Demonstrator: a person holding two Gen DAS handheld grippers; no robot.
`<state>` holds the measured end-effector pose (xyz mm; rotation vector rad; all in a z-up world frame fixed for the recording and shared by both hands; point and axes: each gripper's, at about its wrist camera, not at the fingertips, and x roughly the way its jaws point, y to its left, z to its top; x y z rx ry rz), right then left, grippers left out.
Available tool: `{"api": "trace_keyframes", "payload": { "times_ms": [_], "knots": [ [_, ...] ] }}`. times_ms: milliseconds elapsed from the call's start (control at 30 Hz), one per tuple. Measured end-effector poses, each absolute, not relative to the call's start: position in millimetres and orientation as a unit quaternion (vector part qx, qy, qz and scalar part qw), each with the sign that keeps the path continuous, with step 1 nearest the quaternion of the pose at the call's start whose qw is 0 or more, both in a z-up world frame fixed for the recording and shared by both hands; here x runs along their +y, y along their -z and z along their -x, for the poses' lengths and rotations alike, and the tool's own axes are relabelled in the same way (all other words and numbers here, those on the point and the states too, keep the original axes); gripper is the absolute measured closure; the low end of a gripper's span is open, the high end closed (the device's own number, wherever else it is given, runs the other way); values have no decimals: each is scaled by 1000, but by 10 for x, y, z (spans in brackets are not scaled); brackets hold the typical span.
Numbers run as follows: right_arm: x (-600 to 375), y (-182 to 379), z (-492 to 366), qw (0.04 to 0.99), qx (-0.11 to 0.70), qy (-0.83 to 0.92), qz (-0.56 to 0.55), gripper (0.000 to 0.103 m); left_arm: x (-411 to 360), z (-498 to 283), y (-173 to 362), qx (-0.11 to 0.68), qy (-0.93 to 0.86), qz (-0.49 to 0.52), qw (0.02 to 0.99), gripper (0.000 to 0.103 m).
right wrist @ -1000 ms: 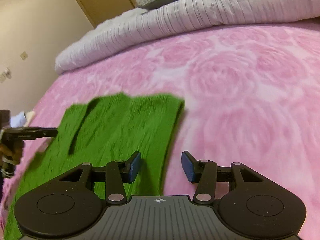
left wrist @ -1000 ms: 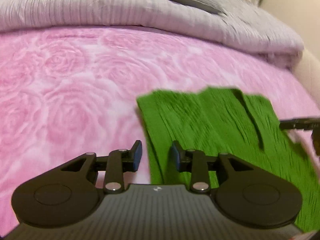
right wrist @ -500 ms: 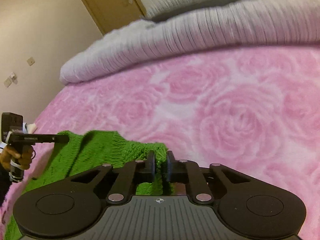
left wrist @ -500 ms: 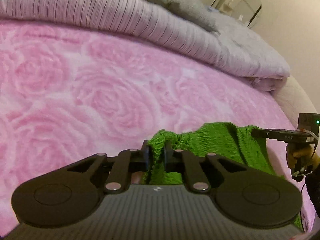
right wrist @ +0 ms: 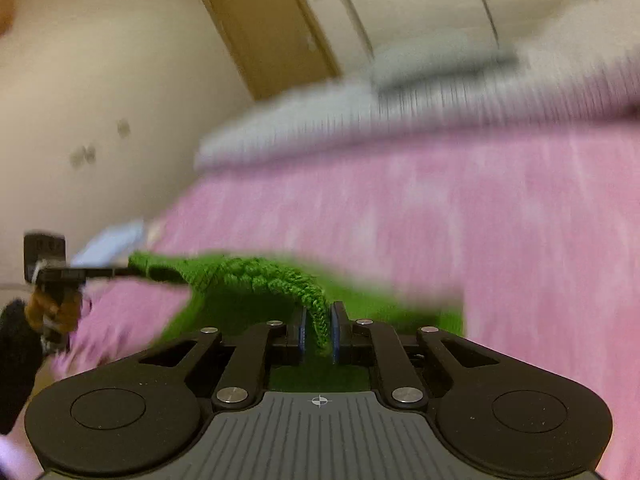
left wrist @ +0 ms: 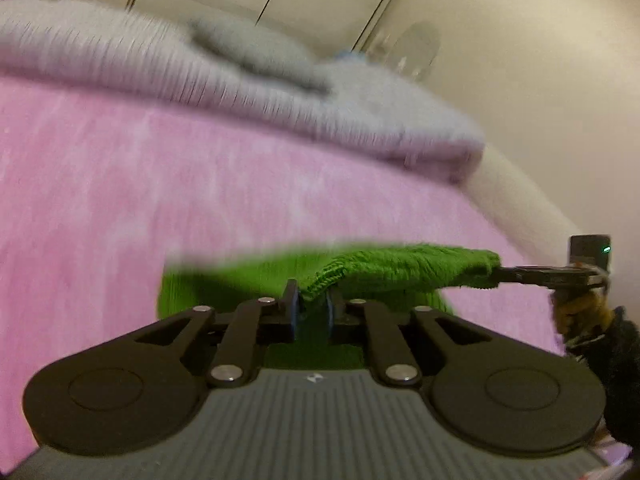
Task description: Fold clothes
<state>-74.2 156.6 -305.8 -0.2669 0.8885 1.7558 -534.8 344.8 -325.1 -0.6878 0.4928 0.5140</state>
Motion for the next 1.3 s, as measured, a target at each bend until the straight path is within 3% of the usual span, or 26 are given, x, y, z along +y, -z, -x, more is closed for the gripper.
{"api": "trace_keyframes", "payload": {
  "times_ms": [67,133,200,233,267,433,700,767,900,967,1033,1067,1133,1300],
  "knots": [
    [1209,3207,909,555,425,-703,132,93,3048,5551,3267,250,-252,341,871,92],
    [831,3384,983,573,488,-654,81,93,2738,5675,3394,260,-277,378,844,89],
    [556,3511,1006,577,534,-617,1,69,2523,5733,3454,243,-295,418,824,81],
    [476,3549,1009,579,549,-602,-36,40,2416,5762,3484,235,-304,438,813,78],
    [402,3583,1014,578,563,-586,-72,29,2315,5786,3511,226,-312,456,802,77],
    [480,3588,1077,560,595,-551,-171,30,2247,5607,3492,204,-349,488,774,75],
    [853,3868,1065,564,632,-490,-208,30,2528,5368,3619,205,-402,491,745,74],
    [878,3949,1053,572,636,-479,-200,39,2611,5320,3664,204,-406,493,742,74],
    [1030,4026,1040,582,634,-470,-196,47,2561,5350,3618,202,-401,479,755,75],
    [1112,4035,1013,594,623,-472,-190,60,2536,5365,3596,201,-398,471,761,75],
    [1158,4058,1004,601,616,-476,-181,87,2511,5380,3573,200,-395,464,767,77],
    [1167,4064,996,604,614,-477,-176,87,2498,5388,3562,200,-394,460,770,86],
    [1120,4005,1026,609,597,-492,-173,90,2473,5403,3539,199,-391,453,777,94],
    [770,3742,1141,615,563,-526,-169,91,2411,5441,3482,196,-383,434,792,95]
  ]
}}
